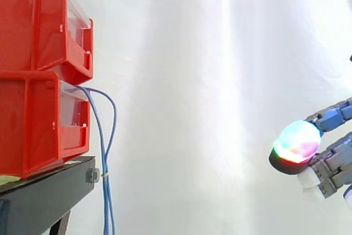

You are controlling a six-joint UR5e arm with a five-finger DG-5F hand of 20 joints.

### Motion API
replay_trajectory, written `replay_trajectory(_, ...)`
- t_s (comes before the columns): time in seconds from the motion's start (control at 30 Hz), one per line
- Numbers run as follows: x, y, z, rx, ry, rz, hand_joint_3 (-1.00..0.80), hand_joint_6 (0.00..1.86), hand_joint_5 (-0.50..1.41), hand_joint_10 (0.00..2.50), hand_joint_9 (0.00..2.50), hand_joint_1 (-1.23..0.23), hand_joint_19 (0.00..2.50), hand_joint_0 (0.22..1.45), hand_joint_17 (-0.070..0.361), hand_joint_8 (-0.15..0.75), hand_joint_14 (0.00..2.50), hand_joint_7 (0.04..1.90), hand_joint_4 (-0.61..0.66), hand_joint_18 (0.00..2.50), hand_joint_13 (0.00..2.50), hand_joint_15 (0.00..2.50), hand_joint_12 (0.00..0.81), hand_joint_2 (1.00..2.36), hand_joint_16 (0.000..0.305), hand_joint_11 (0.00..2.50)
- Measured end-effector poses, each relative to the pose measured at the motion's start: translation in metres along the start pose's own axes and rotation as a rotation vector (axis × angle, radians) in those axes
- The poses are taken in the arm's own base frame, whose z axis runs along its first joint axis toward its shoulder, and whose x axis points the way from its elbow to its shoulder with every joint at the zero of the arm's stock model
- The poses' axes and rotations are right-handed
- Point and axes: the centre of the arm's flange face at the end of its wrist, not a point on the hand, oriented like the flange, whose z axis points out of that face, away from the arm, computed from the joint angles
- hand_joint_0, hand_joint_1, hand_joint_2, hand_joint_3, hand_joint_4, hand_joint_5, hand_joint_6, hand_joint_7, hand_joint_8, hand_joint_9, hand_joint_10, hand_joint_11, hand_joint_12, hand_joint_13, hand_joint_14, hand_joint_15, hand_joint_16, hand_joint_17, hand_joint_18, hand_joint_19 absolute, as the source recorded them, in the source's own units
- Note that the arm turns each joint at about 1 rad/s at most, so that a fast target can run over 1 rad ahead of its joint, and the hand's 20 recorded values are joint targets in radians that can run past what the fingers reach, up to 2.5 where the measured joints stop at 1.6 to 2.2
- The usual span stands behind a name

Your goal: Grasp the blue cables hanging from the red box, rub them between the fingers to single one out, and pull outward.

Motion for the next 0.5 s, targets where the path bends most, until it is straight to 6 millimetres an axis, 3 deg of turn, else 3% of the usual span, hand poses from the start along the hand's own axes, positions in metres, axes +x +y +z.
replay_trajectory(0.5, 0.016, -0.012, 0.024, -0.099, -0.020, 0.036, -0.50, 0.50, -0.20, 0.00, 0.48, -0.61, 0.35, 0.52, 0.095, 0.228, 0.00, 0.71, 0.25, 0.46, 0.35, 0.05, 0.317, 1.00, 0.042, 0.00)
